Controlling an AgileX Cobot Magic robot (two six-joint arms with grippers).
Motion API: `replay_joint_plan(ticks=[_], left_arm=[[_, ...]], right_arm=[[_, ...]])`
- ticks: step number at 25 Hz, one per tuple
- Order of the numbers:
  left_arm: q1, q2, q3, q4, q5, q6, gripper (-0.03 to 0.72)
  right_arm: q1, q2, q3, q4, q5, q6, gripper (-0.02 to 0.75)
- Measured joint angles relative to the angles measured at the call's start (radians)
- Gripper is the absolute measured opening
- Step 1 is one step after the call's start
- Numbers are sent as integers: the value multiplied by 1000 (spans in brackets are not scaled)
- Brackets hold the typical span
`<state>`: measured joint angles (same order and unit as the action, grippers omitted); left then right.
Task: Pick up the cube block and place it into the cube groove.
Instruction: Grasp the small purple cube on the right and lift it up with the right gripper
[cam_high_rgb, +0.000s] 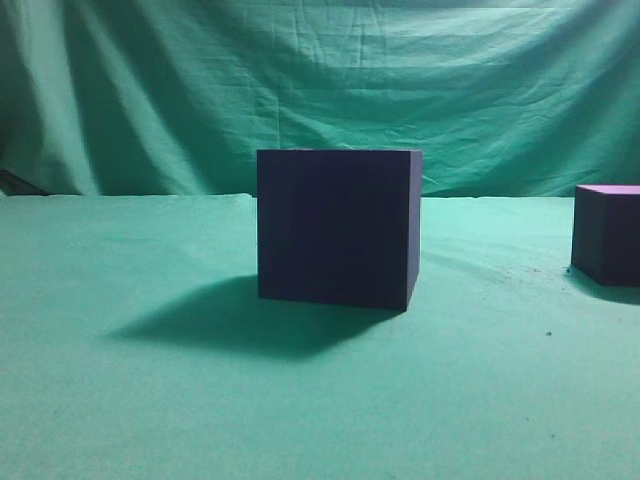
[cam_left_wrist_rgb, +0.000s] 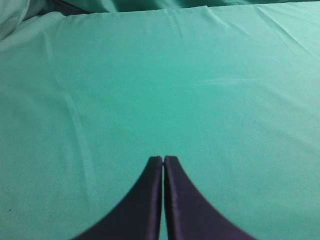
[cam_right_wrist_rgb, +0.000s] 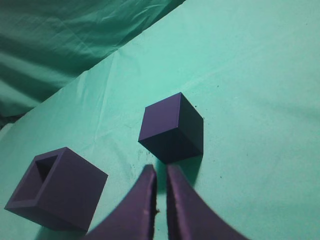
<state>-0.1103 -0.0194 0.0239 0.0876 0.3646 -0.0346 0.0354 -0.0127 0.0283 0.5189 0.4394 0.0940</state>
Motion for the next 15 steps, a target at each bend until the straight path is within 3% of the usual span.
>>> replay_joint_plan(ticks=[15], left_arm=[[0, 0, 0, 0, 0, 0, 0]], right_arm=[[0, 0, 0, 0, 0, 0, 46]])
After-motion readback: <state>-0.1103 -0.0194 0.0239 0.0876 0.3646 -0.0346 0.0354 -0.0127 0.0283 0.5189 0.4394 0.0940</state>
